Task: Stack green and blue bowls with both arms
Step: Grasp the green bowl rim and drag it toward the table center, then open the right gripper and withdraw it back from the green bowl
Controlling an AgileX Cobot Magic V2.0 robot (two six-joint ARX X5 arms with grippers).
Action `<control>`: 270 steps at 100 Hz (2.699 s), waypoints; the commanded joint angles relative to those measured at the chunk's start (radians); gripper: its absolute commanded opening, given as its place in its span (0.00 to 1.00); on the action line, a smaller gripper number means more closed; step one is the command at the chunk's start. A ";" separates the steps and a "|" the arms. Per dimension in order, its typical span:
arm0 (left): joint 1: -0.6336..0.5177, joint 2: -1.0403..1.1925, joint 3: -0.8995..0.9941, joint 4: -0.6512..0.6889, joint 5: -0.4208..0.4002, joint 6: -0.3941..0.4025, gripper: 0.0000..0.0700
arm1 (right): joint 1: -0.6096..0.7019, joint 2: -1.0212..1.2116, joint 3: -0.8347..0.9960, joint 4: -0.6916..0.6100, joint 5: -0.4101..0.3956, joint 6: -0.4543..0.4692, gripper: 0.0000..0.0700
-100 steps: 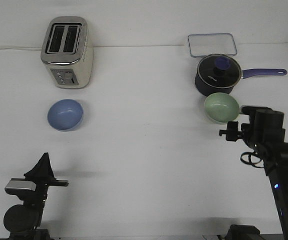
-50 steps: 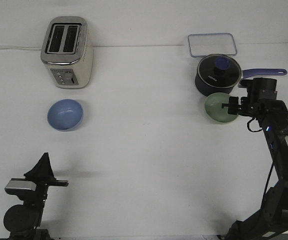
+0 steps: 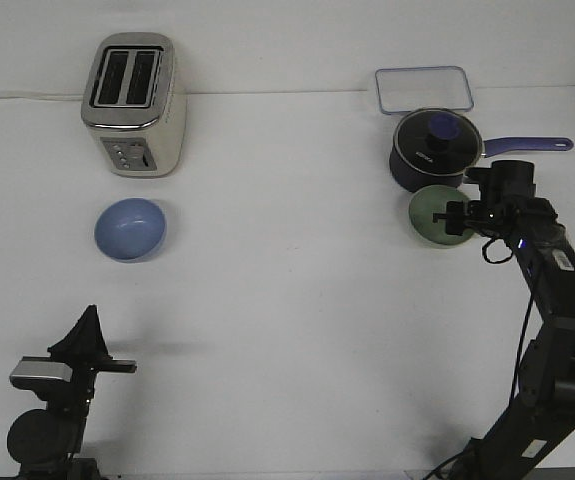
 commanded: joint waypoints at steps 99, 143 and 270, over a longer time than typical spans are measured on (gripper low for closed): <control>0.002 -0.001 -0.017 0.011 -0.005 -0.007 0.02 | 0.174 -0.230 0.024 -0.210 -0.222 0.086 0.00; 0.002 -0.001 -0.017 0.011 -0.005 -0.007 0.02 | 0.554 -0.227 -0.135 -0.083 -0.236 0.187 0.00; 0.002 -0.001 -0.017 0.011 -0.005 -0.007 0.02 | 0.650 -0.294 -0.322 0.039 -0.166 0.275 0.69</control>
